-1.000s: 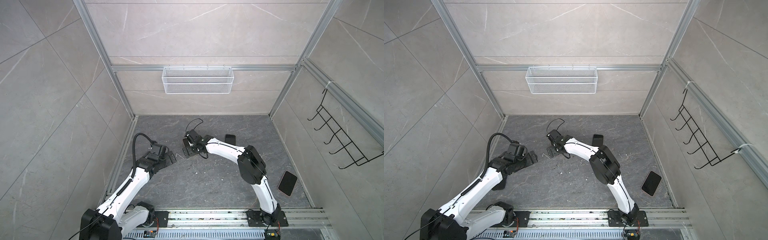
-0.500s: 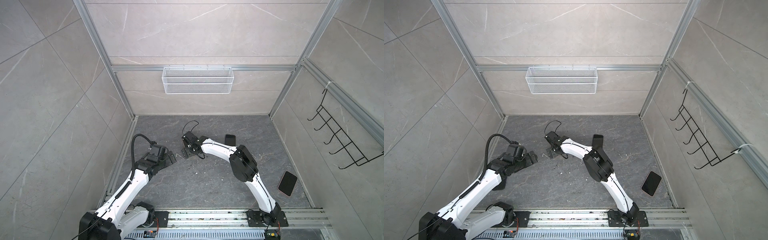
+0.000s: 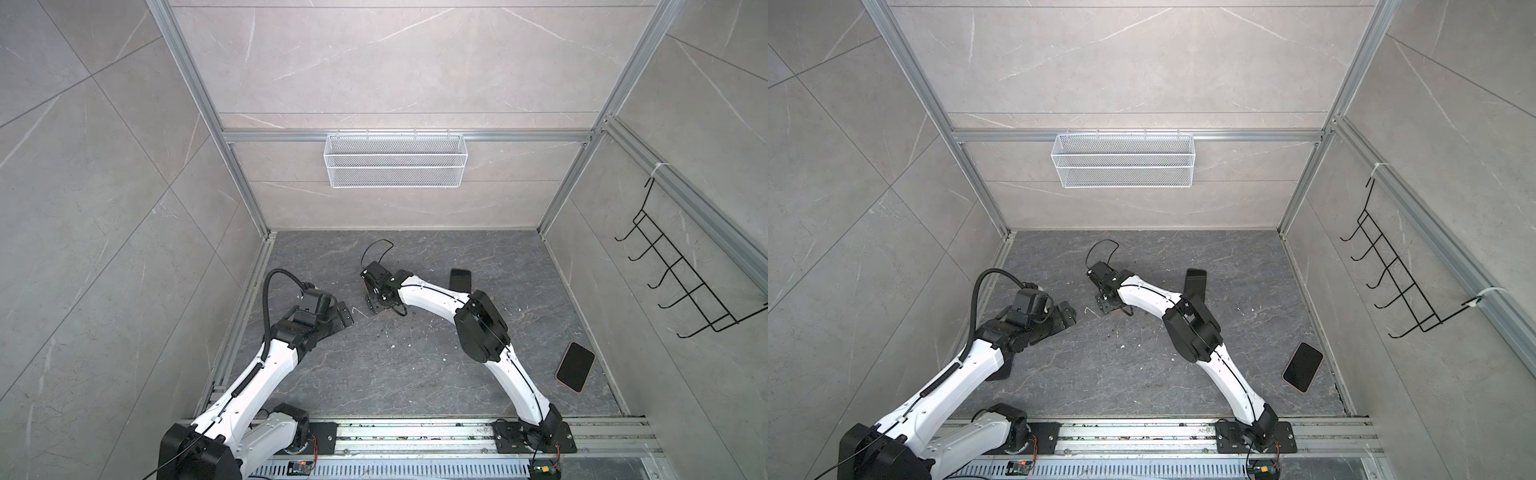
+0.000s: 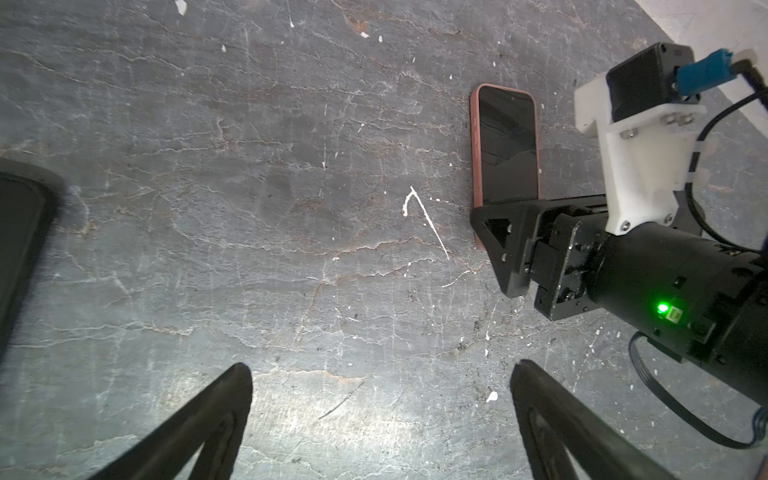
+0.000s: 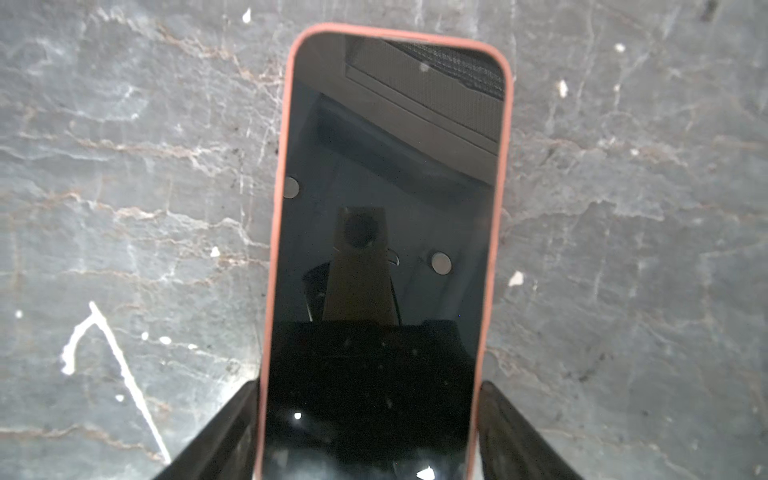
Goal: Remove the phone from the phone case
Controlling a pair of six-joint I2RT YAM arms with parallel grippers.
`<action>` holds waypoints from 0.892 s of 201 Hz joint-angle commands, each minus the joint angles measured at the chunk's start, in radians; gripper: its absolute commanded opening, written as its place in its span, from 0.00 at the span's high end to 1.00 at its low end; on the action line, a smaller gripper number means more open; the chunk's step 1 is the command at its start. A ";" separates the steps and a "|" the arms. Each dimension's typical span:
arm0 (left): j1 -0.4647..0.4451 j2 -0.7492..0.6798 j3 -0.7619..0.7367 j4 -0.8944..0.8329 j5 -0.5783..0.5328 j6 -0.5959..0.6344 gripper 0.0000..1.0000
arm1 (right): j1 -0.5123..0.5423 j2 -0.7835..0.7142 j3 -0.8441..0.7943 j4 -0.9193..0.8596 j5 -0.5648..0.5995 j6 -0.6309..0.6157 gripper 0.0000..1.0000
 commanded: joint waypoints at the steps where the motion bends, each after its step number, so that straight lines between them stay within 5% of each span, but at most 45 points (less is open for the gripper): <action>1: 0.002 0.003 -0.019 0.080 0.052 -0.037 0.01 | 0.007 0.004 -0.022 -0.036 0.016 -0.004 0.44; 69: 0.002 0.088 -0.113 0.445 0.194 -0.195 0.02 | 0.004 -0.323 -0.372 0.180 -0.014 -0.021 0.68; 129: 0.002 0.211 -0.181 0.878 0.331 -0.339 0.05 | 0.005 -0.601 -0.618 0.279 -0.069 -0.030 0.72; 179: -0.020 0.324 -0.210 1.071 0.373 -0.421 0.06 | 0.005 -0.628 -0.654 0.275 -0.094 -0.022 0.76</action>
